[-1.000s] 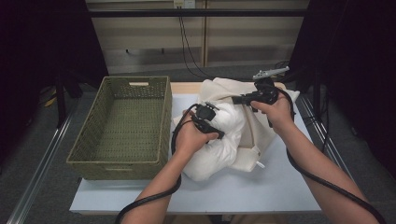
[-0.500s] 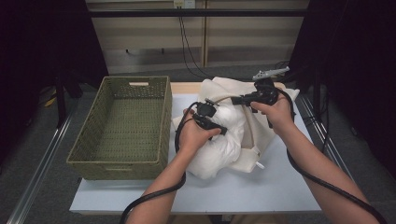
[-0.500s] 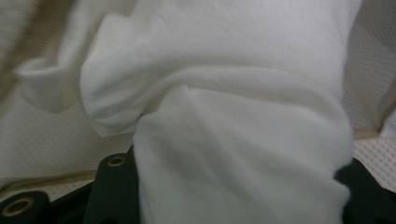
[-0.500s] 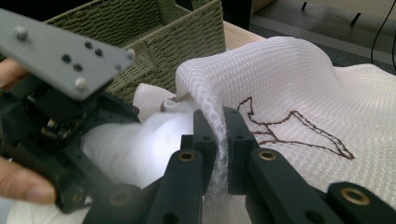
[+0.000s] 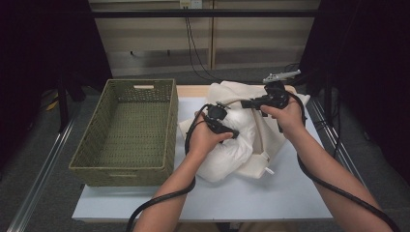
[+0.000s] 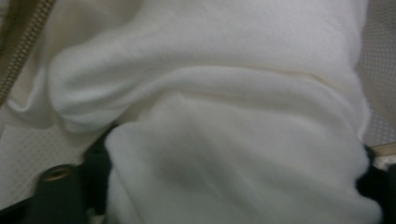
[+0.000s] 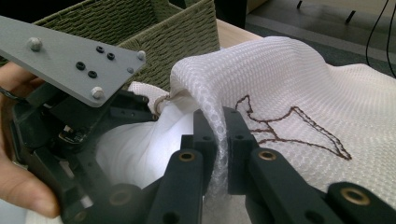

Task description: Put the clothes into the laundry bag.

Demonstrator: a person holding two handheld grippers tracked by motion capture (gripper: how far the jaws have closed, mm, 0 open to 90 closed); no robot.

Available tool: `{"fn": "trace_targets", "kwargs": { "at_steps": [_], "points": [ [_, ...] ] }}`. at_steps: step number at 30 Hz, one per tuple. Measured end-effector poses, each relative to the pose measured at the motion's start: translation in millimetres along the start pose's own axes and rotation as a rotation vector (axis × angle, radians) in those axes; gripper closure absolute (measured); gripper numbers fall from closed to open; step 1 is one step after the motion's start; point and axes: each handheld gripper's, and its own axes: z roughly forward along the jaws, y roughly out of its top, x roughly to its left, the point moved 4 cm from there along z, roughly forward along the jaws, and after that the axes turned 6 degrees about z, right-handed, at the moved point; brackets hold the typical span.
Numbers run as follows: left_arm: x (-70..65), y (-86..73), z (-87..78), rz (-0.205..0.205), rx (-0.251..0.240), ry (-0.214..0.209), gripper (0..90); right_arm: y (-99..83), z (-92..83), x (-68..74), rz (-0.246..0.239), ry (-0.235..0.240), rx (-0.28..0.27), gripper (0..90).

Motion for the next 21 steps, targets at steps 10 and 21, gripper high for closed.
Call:
{"fn": "trace_targets", "kwargs": {
  "at_steps": [10,21],
  "points": [
    [0.2,0.5,-28.6,0.044,-0.038,0.003,5.5,-0.9,1.1,-2.0,-0.002,-0.016,0.007,86.5],
    [-8.7,-23.8,-41.1,0.08,0.041,0.042,1.4,-0.9,1.0,-3.8,-0.003,-0.028,0.014,86.4]
  ]
}}
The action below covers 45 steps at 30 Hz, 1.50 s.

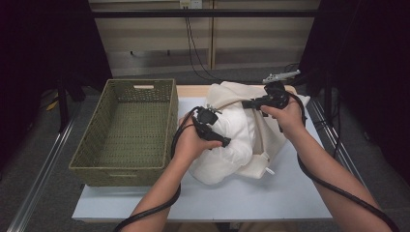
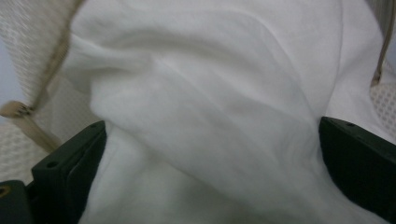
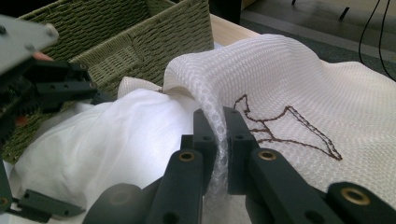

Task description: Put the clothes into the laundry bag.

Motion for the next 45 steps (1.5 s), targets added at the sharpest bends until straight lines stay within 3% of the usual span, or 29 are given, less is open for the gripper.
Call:
{"fn": "trace_targets", "kwargs": {
  "at_steps": [3,7,8,9,11,15,16,17,19,21,23,25,37,40,45],
  "points": [
    [-0.3,-6.0,7.2,0.0,0.014,-0.017,0.9,-0.3,0.2,0.0,0.005,-0.001,0.004,86.5],
    [0.1,-16.3,22.9,-0.032,0.02,-0.042,0.0,-1.1,0.2,-0.5,0.005,0.002,0.004,86.4],
    [-0.3,-20.8,30.9,-0.073,0.024,-0.061,0.2,-1.2,-0.2,-0.8,0.004,-0.001,0.007,86.5],
    [-0.1,-22.5,33.5,-0.088,0.028,-0.074,2.3,-1.4,-0.8,-0.9,0.006,-0.001,0.01,86.4],
    [-0.4,-23.6,35.3,-0.091,0.033,-0.079,4.0,-1.6,-1.4,-1.1,0.008,-0.003,0.012,86.5],
    [-3.5,-25.9,37.8,-0.091,0.044,-0.108,30.7,-2.3,-1.4,-2.1,0.004,0.001,0.01,86.5],
    [-3.8,-25.7,37.8,-0.119,0.042,-0.128,35.1,-3.1,-1.1,-2.1,0.008,0.001,0.011,86.5],
    [-2.9,-26.1,36.5,-0.114,0.048,-0.136,41.1,-3.4,-0.8,-1.9,0.008,0.0,0.011,86.5],
    [-4.0,-25.8,36.1,-0.118,0.044,-0.139,48.6,-3.8,-0.2,-1.1,0.014,-0.002,0.012,86.5],
    [-7.2,-23.5,33.7,-0.083,0.046,-0.139,52.3,-3.9,0.8,-0.1,0.006,0.007,0.012,86.5],
    [-8.9,-22.3,33.3,-0.079,0.037,-0.141,54.2,-3.7,0.9,0.0,0.005,0.005,0.012,86.5],
    [-12.4,-18.4,30.0,-0.044,0.034,-0.14,55.4,-3.2,1.7,0.4,0.002,0.001,0.013,86.5],
    [-14.7,-1.5,26.1,-0.059,0.027,-0.111,56.7,-1.2,-0.5,2.8,0.0,0.018,0.006,86.5],
    [-16.7,0.5,27.3,-0.024,0.05,-0.122,56.7,-0.4,-1.8,4.0,0.001,0.021,0.004,86.5],
    [-17.3,2.5,28.8,-0.046,0.043,-0.113,56.8,1.5,-2.6,7.8,-0.004,0.032,-0.006,86.5]
  ]
}}
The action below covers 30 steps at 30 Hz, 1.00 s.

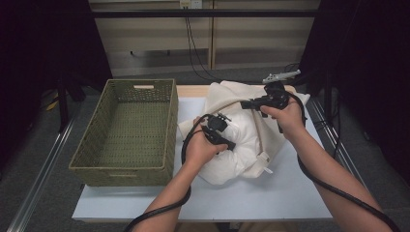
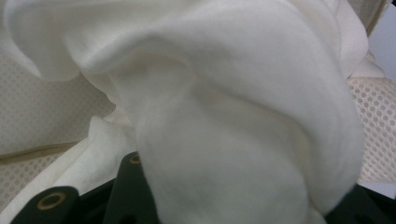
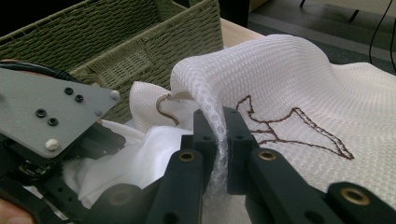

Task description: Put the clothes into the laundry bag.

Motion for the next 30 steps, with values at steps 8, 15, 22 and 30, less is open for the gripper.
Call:
{"fn": "trace_targets", "kwargs": {
  "at_steps": [8,15,22,30],
  "points": [
    [8.8,10.3,-10.2,-0.045,-0.054,0.024,57.8,0.6,-3.4,2.3,-0.008,0.008,-0.003,86.5],
    [11.8,24.9,-9.9,-0.038,-0.134,0.081,58.2,1.7,-6.9,-0.4,0.001,0.01,-0.016,86.5],
    [14.9,25.8,4.5,-0.047,-0.139,0.084,51.3,0.7,-8.8,-2.3,0.001,0.008,-0.013,86.5],
    [16.0,23.3,-1.0,-0.019,-0.131,0.107,11.9,-2.2,-8.5,-4.6,0.002,-0.006,-0.003,86.5]
  ]
}}
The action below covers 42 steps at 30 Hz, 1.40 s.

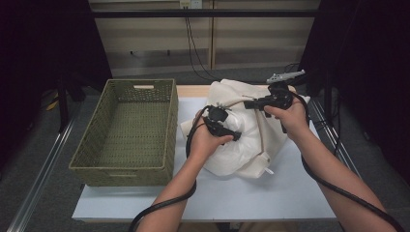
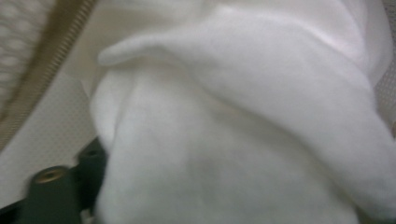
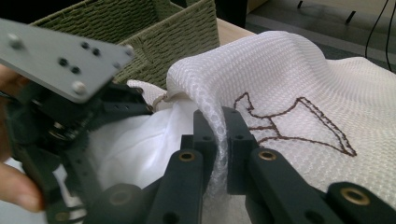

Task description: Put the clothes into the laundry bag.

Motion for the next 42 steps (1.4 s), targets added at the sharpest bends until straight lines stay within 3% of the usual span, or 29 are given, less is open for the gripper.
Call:
{"fn": "trace_targets", "kwargs": {
  "at_steps": [7,13,14,16,20,26,27,32,36,38,40,42],
  "points": [
    [2.7,-1.9,-15.4,0.006,0.001,0.014,5.0,0.1,1.2,-0.5,-0.004,-0.003,0.002,86.4],
    [3.2,-5.2,-26.0,0.02,-0.007,-0.021,3.1,0.0,3.2,-1.6,-0.001,-0.006,0.006,86.4],
    [2.9,-4.9,-29.6,0.025,-0.012,-0.045,2.9,-0.1,3.8,-1.9,0.001,-0.005,0.005,86.4],
    [3.9,-4.4,-32.5,0.011,-0.034,-0.042,2.8,-0.2,4.1,-2.6,0.003,-0.008,0.006,86.4],
    [3.8,-7.3,-35.0,0.01,-0.03,-0.062,2.6,-0.4,4.8,-2.6,0.007,-0.009,0.01,86.4],
    [4.3,-16.0,-35.0,-0.007,0.014,-0.062,2.6,-0.2,5.3,-2.6,0.004,-0.011,0.014,86.4],
    [4.3,-21.8,-31.0,0.002,0.052,-0.065,2.6,-0.4,5.5,-2.3,0.002,-0.009,0.016,86.5],
    [-1.4,-33.7,-16.6,0.0,0.115,-0.1,6.1,-0.8,5.1,-2.3,-0.001,-0.006,0.014,86.4],
    [-7.0,-41.8,-4.1,0.01,0.153,-0.101,19.3,-1.2,4.8,-1.6,0.004,-0.009,0.018,86.5],
    [-8.1,-43.7,-2.3,-0.004,0.165,-0.105,35.5,-1.4,4.8,-1.2,-0.001,-0.008,0.019,86.5],
    [-8.2,-43.8,-1.8,0.004,0.168,-0.097,46.6,-1.4,4.8,-1.0,-0.001,-0.008,0.019,86.5],
    [-9.3,-42.9,-2.0,-0.014,0.174,-0.085,53.7,-1.3,4.9,-0.4,-0.005,-0.011,0.022,86.5]
  ]
}}
